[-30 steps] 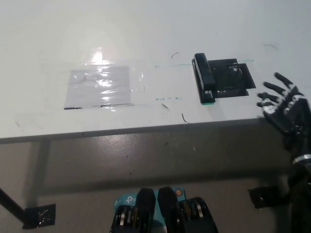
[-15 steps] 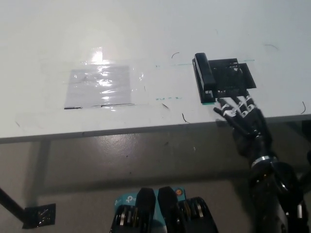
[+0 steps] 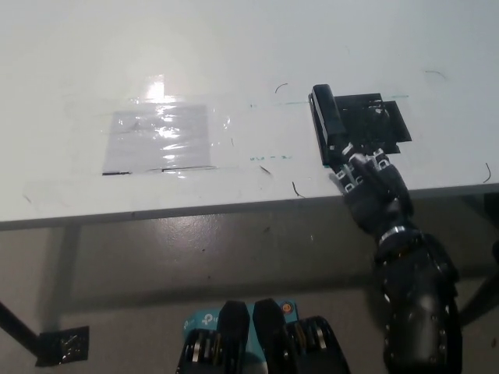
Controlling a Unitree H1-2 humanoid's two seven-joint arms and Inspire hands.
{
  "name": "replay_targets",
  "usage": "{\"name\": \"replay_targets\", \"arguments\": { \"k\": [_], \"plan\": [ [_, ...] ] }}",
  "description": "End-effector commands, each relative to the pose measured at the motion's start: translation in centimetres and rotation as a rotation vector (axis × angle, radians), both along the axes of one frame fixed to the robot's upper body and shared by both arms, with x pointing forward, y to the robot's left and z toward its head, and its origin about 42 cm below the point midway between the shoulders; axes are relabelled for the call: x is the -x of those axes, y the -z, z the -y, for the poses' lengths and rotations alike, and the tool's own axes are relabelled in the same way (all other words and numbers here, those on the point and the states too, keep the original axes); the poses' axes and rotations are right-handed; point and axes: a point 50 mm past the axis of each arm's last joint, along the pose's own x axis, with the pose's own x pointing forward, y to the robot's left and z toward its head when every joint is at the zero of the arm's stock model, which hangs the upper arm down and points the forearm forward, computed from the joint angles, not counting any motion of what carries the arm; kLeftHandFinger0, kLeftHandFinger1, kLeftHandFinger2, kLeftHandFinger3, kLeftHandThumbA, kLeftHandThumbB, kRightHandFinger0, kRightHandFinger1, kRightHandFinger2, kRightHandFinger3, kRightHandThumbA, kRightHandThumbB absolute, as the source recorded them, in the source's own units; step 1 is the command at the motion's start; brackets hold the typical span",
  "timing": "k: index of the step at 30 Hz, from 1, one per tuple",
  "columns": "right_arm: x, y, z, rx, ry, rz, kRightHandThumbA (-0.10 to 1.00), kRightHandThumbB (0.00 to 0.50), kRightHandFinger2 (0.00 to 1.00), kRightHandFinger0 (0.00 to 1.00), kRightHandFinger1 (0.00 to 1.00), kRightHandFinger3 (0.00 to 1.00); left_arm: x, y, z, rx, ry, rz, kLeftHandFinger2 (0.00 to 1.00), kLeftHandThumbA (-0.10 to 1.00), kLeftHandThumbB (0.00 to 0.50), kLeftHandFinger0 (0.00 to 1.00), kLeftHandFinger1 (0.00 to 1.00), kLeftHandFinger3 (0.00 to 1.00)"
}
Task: A stapler is kept infront of the robot on the black mark on the desk and the robot uses its right hand to lift the top of the stapler to open it
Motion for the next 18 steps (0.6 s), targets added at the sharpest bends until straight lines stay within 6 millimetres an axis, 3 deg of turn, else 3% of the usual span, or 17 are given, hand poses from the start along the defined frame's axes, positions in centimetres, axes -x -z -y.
{"name": "replay_targets", "arguments": {
  "k": [1, 9, 18],
  "plan": [
    [-1.3, -2.4, -1.0, -0.132, -0.005, 0.000, 1.00, 0.000, 0.89, 0.72, 0.81, 1.00, 0.1, -0.9, -0.7, -0.033, -0.002, 0.025, 0.92, 0.72, 0.197, 0.64, 0.76, 1.00],
    [-1.7, -2.7, -1.2, -0.171, 0.006, -0.025, 0.95, 0.000, 0.94, 0.75, 0.83, 1.00, -0.3, -1.0, -0.7, -0.040, 0.007, 0.031, 0.92, 0.72, 0.206, 0.64, 0.76, 1.00],
    [-0.9, -0.9, -1.2, -0.183, 0.014, -0.069, 0.98, 0.000, 0.94, 0.77, 0.87, 1.00, -0.2, -1.1, -0.7, -0.035, 0.008, 0.033, 0.94, 0.73, 0.230, 0.67, 0.78, 1.00]
  ]
}}
